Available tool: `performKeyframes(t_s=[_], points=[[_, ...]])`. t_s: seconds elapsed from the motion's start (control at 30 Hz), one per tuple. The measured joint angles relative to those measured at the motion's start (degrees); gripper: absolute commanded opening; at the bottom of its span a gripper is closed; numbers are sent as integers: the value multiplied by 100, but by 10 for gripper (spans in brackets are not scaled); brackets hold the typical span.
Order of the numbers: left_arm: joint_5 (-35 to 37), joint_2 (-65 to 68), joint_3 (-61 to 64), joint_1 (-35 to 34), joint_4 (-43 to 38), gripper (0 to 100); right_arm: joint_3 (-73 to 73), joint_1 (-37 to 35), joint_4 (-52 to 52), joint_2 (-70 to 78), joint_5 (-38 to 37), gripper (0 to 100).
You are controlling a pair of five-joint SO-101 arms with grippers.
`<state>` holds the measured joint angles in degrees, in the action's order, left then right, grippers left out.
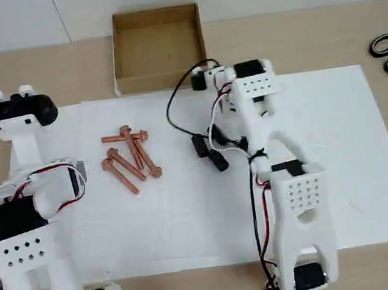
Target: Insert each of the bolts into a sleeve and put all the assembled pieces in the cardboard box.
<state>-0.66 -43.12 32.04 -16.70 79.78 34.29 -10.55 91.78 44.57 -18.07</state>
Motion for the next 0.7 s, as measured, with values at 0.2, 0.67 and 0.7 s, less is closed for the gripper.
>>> performKeyframes(t_s=[0.2,0.67,0.7], points=[[0,0,0,0,0,162,44,149,-62,0,0,6],[0,0,0,0,0,162,0,141,589,-818,9,7],[0,0,0,0,0,162,0,149,607,-941,62,7]])
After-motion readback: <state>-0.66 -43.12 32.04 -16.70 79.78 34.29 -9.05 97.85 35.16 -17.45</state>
